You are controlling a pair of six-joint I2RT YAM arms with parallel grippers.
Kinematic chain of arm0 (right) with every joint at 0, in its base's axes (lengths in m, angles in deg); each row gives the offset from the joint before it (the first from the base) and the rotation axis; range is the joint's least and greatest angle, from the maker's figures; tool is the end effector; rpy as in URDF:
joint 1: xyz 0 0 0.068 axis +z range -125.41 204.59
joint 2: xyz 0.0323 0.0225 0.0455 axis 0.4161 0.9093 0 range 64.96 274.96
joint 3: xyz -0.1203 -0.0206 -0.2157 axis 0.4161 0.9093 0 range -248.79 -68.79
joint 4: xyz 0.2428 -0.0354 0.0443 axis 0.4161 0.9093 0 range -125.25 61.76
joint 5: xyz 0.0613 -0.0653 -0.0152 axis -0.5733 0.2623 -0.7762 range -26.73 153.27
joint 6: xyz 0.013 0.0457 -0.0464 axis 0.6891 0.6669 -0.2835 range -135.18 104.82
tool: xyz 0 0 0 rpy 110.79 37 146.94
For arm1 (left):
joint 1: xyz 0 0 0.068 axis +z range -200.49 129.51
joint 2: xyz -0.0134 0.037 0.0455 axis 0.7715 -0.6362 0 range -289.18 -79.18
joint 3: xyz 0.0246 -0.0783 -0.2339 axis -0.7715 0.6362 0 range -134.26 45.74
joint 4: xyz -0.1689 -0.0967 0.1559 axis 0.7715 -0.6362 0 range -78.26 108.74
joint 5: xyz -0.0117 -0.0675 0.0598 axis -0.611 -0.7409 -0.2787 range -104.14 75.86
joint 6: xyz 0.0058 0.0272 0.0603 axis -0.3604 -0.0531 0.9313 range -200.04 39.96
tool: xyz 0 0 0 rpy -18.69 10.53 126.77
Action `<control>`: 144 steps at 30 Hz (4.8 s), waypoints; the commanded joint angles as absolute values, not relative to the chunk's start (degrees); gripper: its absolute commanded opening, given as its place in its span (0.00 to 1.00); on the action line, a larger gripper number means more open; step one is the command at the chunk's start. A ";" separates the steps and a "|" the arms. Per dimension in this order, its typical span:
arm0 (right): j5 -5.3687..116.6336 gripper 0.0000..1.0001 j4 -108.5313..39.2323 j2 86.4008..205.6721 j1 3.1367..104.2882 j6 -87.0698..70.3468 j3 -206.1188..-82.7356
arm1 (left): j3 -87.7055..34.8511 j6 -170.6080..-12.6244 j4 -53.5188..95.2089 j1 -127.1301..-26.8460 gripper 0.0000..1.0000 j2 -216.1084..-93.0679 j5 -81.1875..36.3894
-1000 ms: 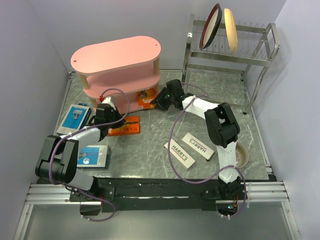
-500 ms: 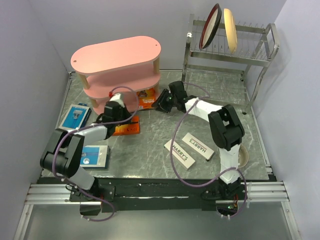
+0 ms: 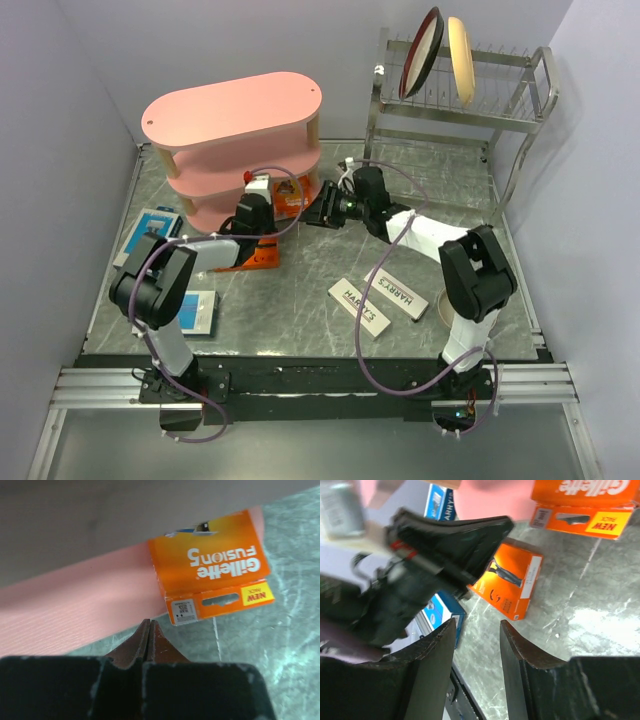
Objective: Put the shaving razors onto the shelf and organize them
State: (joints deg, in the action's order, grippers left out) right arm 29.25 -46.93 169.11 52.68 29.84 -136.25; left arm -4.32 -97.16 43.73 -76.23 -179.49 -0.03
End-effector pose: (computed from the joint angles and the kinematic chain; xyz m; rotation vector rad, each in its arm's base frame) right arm 0.3448 0.2175 0.2040 -0.0995 2.2170 1.3618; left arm 0.3391 -0.1493 0.1544 -0.0062 2.0049 -0.2328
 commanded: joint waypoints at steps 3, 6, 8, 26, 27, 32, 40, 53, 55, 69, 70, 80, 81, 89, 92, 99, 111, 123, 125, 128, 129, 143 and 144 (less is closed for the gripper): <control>28.29 0.48 -49.22 164.19 51.74 27.28 -135.41 | -7.87 -97.35 45.98 -76.85 0.01 -182.80 0.98; 29.08 0.48 -48.52 163.83 50.78 26.75 -135.15 | -9.62 -97.44 45.64 -77.56 0.01 -184.56 0.01; 29.26 0.48 -48.34 163.66 50.34 26.66 -134.98 | -10.42 -97.44 45.72 -78.08 0.01 -185.18 -0.34; 30.05 0.49 -44.23 161.46 48.23 22.97 -132.96 | -2.43 -98.66 23.45 -78.27 0.04 -165.86 -9.37; 30.22 0.50 -43.25 161.29 48.40 22.53 -132.34 | -1.99 -99.19 21.22 -78.18 0.11 -162.01 -11.65; 28.65 0.54 -38.77 162.16 52.70 22.00 -129.26 | 1.87 -105.68 8.39 -77.91 0.51 -151.27 -12.29; 30.14 0.56 -43.06 169.98 61.84 31.40 -132.77 | 6.45 -114.48 -2.08 -55.37 0.81 -147.56 -15.01; 34.09 0.57 -42.89 169.37 65.72 33.34 -132.78 | 9.09 -118.97 6.78 -40.83 0.60 -155.46 -23.01; 34.62 0.57 -42.98 169.28 65.63 33.78 -132.08 | 9.27 -118.89 8.36 -39.51 0.56 -158.26 -23.28; 36.38 0.59 -42.80 168.31 65.54 33.86 -129.26 | 13.22 -122.75 21.82 -37.13 0.35 -164.00 -35.84; 36.38 0.60 -42.89 168.58 65.63 34.13 -129.09 | 13.48 -122.93 21.64 -37.13 0.32 -163.39 -35.93; 36.82 0.70 -45.61 168.93 65.81 47.74 -124.70 | 13.31 -133.02 8.74 -38.97 0.01 -156.01 -35.51; 36.99 0.70 -46.83 168.84 66.07 49.84 -124.00 | 12.96 -135.64 6.81 -40.80 0.01 -154.35 -34.28; 35.94 0.68 -59.51 170.51 67.73 61.73 -120.64 | 10.77 -147.79 -5.85 -48.64 0.01 -148.70 -28.03; 37.16 0.69 -58.36 170.25 70.01 63.13 -123.98 | 9.45 -150.34 -7.19 -49.95 0.01 -148.79 -27.94; 40.85 0.72 -50.03 169.72 74.85 62.52 -128.64 | 6.81 -153.07 -8.59 -53.47 0.02 -147.74 -26.97; 42.88 0.71 -47.38 176.13 75.21 65.16 -135.76 | 3.82 -152.11 -12.37 -56.11 0.01 -148.18 -24.78; 44.38 0.54 -43.33 180.61 73.98 65.33 -140.86 | 2.06 -153.77 -12.37 -57.34 0.03 -149.67 -25.74; 44.64 0.50 -42.81 180.88 74.15 64.81 -141.30 | 2.24 -153.95 -12.37 -57.52 0.03 -149.67 -26.09; 44.64 0.43 -42.98 180.97 74.42 64.11 -140.87 | 1.97 -152.64 -13.16 -57.69 0.07 -149.67 -26.53; 44.64 0.38 -42.98 180.71 74.51 63.41 -140.69 | 0.75 -151.59 -14.29 -57.70 0.13 -149.58 -26.36; 33.14 0.21 -49.12 167.61 73.98 37.91 -130.49 | -13.33 -125.83 -23.10 -56.56 0.75 -143.00 -17.50; 32.17 0.22 -50.18 168.22 73.89 37.56 -131.10 | -12.10 -124.96 -22.66 -54.64 0.75 -142.56 -17.56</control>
State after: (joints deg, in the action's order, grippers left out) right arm 37.43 -43.39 170.60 73.82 44.22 -129.52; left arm -13.63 -131.63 -21.03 -57.34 -144.76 -24.20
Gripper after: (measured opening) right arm 0.361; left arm 0.745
